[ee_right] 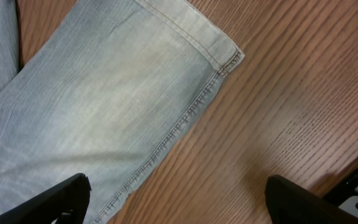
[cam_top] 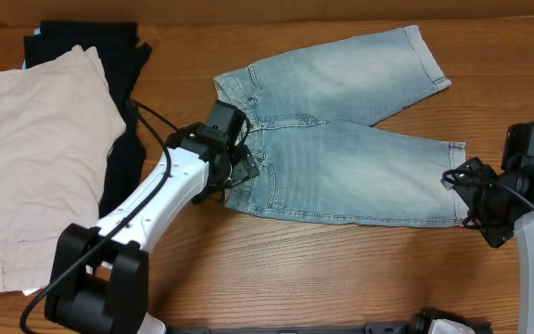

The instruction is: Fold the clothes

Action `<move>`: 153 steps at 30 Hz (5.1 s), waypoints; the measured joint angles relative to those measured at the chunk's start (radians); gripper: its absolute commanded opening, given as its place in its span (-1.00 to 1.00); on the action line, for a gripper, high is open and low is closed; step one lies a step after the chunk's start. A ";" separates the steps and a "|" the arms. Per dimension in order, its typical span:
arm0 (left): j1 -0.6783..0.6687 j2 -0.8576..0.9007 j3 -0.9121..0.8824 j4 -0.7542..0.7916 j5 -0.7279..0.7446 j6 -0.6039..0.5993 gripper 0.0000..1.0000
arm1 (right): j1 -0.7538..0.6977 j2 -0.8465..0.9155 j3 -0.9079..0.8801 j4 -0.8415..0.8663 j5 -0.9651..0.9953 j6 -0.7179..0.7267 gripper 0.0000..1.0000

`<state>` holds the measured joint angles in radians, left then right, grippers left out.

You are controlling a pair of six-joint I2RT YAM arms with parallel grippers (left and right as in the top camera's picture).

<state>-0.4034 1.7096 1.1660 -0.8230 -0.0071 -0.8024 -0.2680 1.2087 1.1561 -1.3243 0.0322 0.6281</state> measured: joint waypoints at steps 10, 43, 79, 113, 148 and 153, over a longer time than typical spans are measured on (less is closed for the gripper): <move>-0.010 0.162 0.000 0.001 0.100 0.248 0.88 | 0.000 0.001 0.000 0.008 -0.003 0.000 0.88; 0.332 0.238 0.026 -0.253 0.148 0.388 0.99 | 0.000 0.001 -0.107 0.082 -0.066 0.000 1.00; 0.278 0.237 0.032 -0.187 0.195 0.191 -0.91 | 0.000 0.006 -0.471 0.313 -0.106 0.085 0.55; 0.276 0.237 0.032 -0.186 0.190 0.192 -0.92 | 0.097 0.113 -0.601 0.505 -0.183 0.282 -0.85; 0.327 0.247 0.819 -0.869 0.133 0.415 -0.91 | 0.011 0.033 0.049 -0.034 -0.288 -0.154 -0.92; 0.320 0.247 0.819 -0.871 0.124 0.422 -0.91 | 0.011 -0.069 0.049 -0.068 -0.287 -0.169 -0.92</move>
<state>-0.0834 1.9568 1.9850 -1.6943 0.1169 -0.3805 -0.2565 1.1393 1.2053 -1.3918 -0.2550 0.4591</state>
